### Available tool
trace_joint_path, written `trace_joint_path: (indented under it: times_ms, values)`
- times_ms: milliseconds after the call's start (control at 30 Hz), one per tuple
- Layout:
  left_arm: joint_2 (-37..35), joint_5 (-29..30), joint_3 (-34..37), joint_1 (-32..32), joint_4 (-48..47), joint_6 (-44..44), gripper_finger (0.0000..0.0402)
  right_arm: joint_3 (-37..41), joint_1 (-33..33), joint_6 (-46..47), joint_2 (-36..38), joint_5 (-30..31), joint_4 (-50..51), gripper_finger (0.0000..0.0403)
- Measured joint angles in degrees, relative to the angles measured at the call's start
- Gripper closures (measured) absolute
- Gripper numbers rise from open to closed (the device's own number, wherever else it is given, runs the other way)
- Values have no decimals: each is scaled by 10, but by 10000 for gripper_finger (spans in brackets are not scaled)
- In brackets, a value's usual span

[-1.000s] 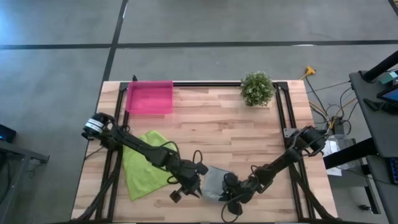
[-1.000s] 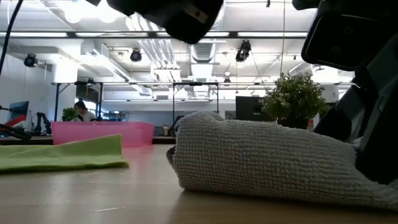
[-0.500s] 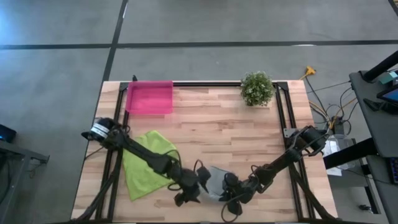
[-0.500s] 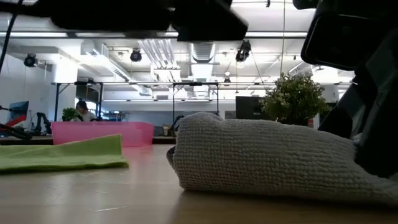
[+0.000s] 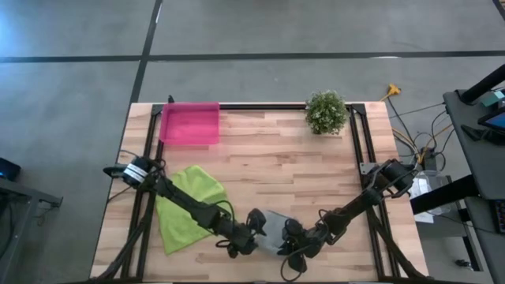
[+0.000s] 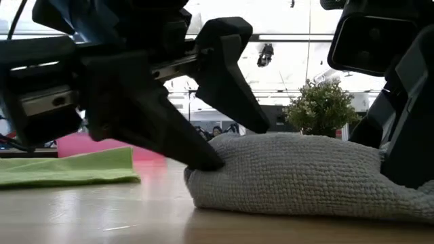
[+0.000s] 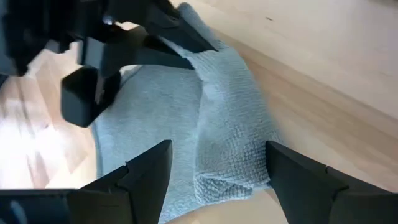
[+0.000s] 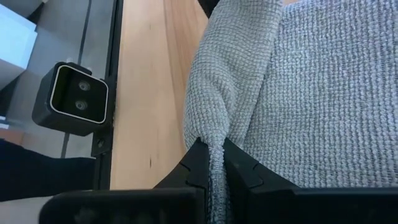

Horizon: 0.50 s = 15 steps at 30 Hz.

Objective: Roll microfiber towels into tight, uniform cylinder then place into a basket
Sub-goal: Roll the blue microfiber cloth

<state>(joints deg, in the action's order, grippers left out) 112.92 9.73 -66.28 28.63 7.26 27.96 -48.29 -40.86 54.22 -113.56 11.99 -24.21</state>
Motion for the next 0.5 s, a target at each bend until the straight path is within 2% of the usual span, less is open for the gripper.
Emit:
trace_joint_path:
  times_ms: [500]
  values:
    - [4, -35, 0, 8, -6, -37, 159, 0, 0, 0, 3, -1, 2, 390]
